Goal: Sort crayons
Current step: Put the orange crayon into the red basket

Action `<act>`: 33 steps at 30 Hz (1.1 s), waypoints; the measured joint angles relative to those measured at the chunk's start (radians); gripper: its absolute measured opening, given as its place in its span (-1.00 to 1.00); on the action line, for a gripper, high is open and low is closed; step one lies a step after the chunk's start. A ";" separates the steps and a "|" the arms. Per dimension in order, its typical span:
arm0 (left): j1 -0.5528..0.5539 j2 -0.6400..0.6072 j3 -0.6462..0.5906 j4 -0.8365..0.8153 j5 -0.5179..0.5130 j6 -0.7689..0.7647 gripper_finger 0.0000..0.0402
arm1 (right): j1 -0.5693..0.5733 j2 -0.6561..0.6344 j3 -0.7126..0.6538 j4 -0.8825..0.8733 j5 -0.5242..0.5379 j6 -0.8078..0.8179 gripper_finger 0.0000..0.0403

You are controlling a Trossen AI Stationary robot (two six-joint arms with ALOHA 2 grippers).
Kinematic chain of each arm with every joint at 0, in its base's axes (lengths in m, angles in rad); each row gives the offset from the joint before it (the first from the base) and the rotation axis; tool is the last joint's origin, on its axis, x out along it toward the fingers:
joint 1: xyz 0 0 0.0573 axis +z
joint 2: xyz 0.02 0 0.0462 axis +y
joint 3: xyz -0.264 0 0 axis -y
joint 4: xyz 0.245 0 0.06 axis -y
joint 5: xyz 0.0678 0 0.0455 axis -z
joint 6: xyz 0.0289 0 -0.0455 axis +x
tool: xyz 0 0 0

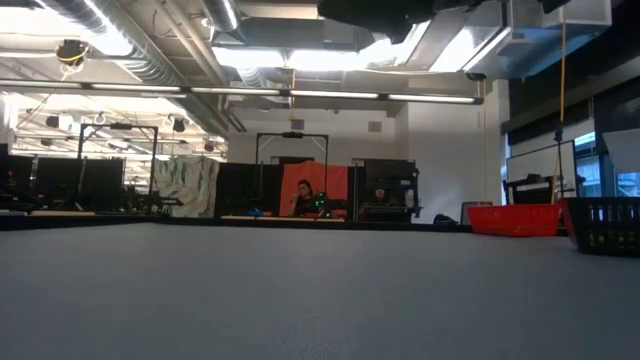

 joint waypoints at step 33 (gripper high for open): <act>0.251 -0.176 -0.062 1.226 -0.620 1.223 -0.95 | 0.000 0.151 0.001 0.364 -0.183 -0.111 0.45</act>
